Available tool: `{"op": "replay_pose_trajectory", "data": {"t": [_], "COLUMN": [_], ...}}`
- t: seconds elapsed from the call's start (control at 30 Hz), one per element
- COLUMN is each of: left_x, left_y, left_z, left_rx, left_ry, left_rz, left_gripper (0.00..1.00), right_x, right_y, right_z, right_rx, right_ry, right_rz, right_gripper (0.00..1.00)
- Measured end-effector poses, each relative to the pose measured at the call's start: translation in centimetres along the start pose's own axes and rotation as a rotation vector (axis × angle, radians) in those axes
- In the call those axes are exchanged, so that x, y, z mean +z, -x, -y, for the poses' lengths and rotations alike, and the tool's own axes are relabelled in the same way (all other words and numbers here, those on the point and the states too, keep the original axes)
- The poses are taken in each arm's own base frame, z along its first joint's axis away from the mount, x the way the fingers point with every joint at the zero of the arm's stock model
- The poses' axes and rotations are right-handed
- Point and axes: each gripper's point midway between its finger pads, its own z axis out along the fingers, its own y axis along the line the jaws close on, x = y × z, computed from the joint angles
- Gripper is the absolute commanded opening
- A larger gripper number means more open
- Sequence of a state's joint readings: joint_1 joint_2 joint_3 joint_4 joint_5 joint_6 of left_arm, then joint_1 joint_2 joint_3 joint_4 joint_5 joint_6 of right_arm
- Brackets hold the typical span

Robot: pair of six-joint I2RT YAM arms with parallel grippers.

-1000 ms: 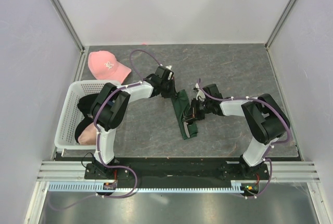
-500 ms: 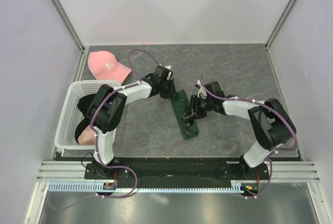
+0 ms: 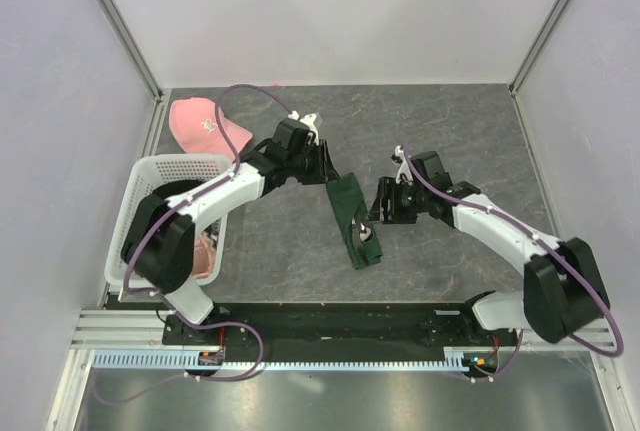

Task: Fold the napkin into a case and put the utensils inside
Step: Reset both arms

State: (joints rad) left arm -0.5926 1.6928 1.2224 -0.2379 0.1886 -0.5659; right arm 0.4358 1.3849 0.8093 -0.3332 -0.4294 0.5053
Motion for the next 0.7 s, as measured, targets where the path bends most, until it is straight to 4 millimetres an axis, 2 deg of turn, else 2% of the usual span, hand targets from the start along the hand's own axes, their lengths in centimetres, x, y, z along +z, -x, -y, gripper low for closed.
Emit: {"op": "replay_pose_trajectory", "data": {"t": [0.07, 0.1, 0.17, 0.2, 0.3, 0.47, 0.57, 0.7], "left_x": [-1.4, -2.3, -4.1, -5.1, -8.3, -12.0, -13.0, -15.1], "left_y": [-1.0, -1.7, -3.6, -4.6, -8.0, -12.6, -13.6, -12.7], "left_z": [0.6, 0.9, 1.5, 1.8, 2.9, 3.9, 3.8, 4.8], "left_rx": [0.009, 0.014, 0.029, 0.036, 0.047, 0.044, 0.034, 0.037], "left_ry": [-0.03, -0.048, -0.096, -0.127, -0.236, -0.418, -0.467, -0.542], "left_rz": [-0.004, -0.007, -0.008, -0.005, 0.028, 0.103, 0.134, 0.217], "left_gripper": [0.44, 0.45, 0.49, 0.49, 0.53, 0.55, 0.56, 0.57], "right_x": [-1.4, -2.1, -3.8, -4.6, -7.3, -10.1, -10.5, -9.9], "right_y": [0.3, 0.5, 1.0, 1.1, 1.1, 0.8, 0.7, 0.6], "right_z": [0.3, 0.3, 0.3, 0.3, 0.2, 0.1, 0.1, 0.2], "right_rx": [-0.032, -0.049, -0.086, -0.093, -0.117, -0.124, -0.112, -0.095], "right_ry": [-0.042, -0.059, -0.087, -0.094, -0.101, -0.072, -0.059, -0.034], "right_rz": [0.039, 0.066, 0.14, 0.171, 0.3, 0.473, 0.515, 0.525], "right_gripper": [0.71, 0.76, 0.8, 0.87, 0.98, 0.98, 0.98, 0.98]}}
